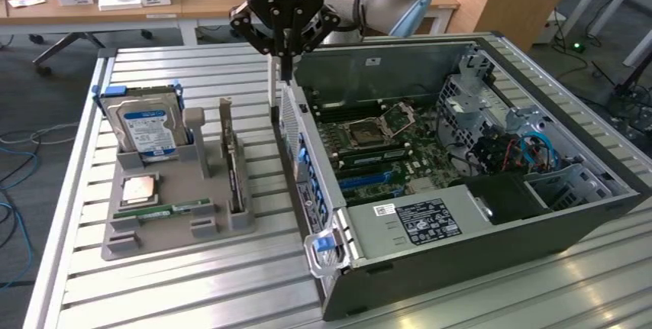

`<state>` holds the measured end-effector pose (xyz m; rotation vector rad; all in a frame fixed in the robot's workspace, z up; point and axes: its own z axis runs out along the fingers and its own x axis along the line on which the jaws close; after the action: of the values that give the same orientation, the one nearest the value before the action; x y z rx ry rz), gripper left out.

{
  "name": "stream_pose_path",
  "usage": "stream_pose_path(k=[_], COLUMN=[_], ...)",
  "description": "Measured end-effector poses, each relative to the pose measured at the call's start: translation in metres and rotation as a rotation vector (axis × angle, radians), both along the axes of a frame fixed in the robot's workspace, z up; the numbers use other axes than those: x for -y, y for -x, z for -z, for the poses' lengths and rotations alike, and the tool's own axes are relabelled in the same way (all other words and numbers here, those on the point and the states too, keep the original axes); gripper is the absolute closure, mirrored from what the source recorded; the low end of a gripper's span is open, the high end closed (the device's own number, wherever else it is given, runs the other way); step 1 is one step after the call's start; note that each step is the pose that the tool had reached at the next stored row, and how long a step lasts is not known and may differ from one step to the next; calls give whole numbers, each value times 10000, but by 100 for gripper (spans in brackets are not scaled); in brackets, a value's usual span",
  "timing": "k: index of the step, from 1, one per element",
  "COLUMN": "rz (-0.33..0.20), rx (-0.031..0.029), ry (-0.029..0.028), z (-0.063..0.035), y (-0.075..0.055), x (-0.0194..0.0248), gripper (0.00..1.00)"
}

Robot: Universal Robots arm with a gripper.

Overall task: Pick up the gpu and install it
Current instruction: 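Reach for the gpu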

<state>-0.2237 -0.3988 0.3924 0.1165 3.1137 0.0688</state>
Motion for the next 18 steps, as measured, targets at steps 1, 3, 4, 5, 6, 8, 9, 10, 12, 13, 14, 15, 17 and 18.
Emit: stream_pose_path(k=[1,3,4,5,6,8,9,10,12,13,14,15,17,18], rz=[-1,0,1,1,1,0,-1,0,1,1,1,0,0,0], rx=[0,0,0,0,1,1,0,0,0,1,0,0,1,0], ry=[0,0,-1,0,-1,0,0,0,0,-1,0,0,-1,0], z=[0,2,2,3,4,4,5,5,6,7,7,7,8,8], y=[29,87,116,144,172,226,254,279,325,347,370,390,428,447], x=[0,0,0,-1,-1,-1,-1,-1,-1,-1,-1,-1,-1,-1], gripper=[89,89,89,89,89,89,89,89,89,89,89,89,89,89])
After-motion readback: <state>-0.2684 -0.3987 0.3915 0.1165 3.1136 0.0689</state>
